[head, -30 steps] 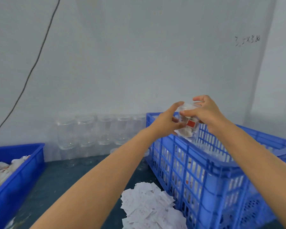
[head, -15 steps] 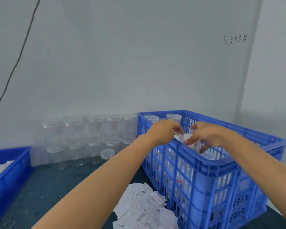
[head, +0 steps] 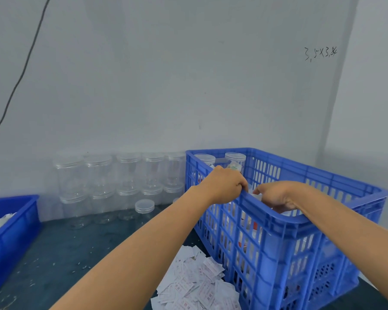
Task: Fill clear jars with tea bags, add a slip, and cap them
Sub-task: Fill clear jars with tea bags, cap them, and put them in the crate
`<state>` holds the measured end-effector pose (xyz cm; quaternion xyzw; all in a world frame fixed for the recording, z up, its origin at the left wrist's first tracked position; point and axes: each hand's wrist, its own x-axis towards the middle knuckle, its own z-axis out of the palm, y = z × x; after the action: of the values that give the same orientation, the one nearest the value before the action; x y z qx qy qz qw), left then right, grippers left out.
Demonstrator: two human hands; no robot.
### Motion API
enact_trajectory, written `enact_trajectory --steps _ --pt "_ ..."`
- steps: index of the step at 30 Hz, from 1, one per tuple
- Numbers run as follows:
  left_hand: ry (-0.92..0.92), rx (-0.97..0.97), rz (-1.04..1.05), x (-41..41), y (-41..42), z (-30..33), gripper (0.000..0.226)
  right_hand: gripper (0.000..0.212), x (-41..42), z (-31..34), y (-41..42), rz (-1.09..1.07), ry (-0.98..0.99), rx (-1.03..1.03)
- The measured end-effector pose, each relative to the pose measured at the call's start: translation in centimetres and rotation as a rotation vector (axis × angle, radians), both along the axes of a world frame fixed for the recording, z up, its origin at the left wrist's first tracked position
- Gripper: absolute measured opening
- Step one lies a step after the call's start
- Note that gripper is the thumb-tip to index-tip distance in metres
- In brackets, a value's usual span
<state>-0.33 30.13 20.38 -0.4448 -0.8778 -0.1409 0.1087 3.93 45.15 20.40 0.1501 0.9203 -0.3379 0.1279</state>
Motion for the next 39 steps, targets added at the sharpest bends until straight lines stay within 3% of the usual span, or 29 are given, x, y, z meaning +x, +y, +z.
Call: enact_trajectory --steps 4,10,14,19,24,34,39 --pt "0.010 0.012 -0.001 0.3 -0.3 0.0 0.039 0.057 -0.2 -0.3 -0.1 -0.023 0.026 0.114" --pt "0.068 0.001 -0.037 0.3 -0.6 -0.2 0.035 0.078 0.1 0.5 -0.2 0.029 0.011 0.173" --pt "-0.009 0.236 -0.052 -0.6 -2.3 -0.8 0.031 0.063 -0.2 2.4 -0.9 -0.009 0.198 0.182" --pt "-0.118 0.546 0.002 -1.9 -5.4 -1.5 0.027 0.042 -1.1 3.7 -4.8 -0.020 0.533 -0.020" --pt "-0.220 0.769 0.135 -3.2 -9.1 -2.3 0.032 0.034 -2.8 2.1 -10.2 -0.003 0.699 -0.204" --pt "-0.340 0.933 0.479 -8.0 -20.1 -10.6 0.034 0.034 -9.0 -7.1 -18.0 -0.011 0.526 -0.421" --pt "-0.405 0.821 0.577 -10.6 -22.9 -15.6 0.033 0.036 -11.8 -12.3 -19.4 0.046 0.442 -0.438"
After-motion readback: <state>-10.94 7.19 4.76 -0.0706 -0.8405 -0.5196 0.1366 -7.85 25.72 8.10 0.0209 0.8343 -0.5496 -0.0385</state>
